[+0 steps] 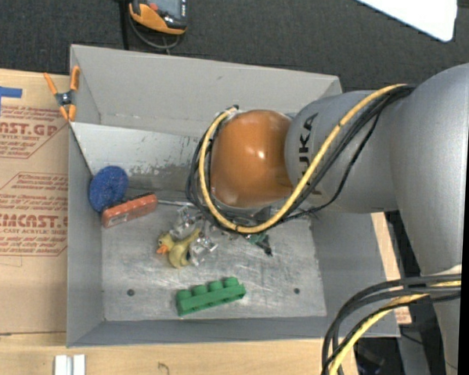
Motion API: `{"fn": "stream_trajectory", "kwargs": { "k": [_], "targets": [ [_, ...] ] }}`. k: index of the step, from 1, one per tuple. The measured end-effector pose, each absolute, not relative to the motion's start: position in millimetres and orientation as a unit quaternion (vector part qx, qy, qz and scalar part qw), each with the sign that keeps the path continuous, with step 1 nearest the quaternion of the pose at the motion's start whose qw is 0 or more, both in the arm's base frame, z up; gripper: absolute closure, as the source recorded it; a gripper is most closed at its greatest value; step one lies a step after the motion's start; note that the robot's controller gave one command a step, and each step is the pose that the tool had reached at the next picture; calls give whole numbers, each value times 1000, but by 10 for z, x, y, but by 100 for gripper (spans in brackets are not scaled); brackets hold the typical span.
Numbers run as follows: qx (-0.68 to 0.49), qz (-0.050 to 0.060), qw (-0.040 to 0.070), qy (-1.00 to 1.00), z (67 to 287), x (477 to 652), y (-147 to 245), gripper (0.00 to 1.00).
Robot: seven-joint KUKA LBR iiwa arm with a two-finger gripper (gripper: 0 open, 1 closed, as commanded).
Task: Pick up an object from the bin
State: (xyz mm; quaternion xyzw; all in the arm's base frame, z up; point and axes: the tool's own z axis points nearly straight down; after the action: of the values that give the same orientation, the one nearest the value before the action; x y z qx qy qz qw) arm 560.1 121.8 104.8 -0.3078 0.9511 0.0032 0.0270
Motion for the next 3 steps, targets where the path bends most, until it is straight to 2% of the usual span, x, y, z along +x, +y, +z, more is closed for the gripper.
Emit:
{"fn": "stream_trajectory", "kwargs": {
  "k": [1, 3],
  "targets": [
    [-308, 3, 22, 951, 1075, 5600, 1221, 100],
    [-308, 1, 3, 951, 1150, 5563, 1208, 100]
  ]
}}
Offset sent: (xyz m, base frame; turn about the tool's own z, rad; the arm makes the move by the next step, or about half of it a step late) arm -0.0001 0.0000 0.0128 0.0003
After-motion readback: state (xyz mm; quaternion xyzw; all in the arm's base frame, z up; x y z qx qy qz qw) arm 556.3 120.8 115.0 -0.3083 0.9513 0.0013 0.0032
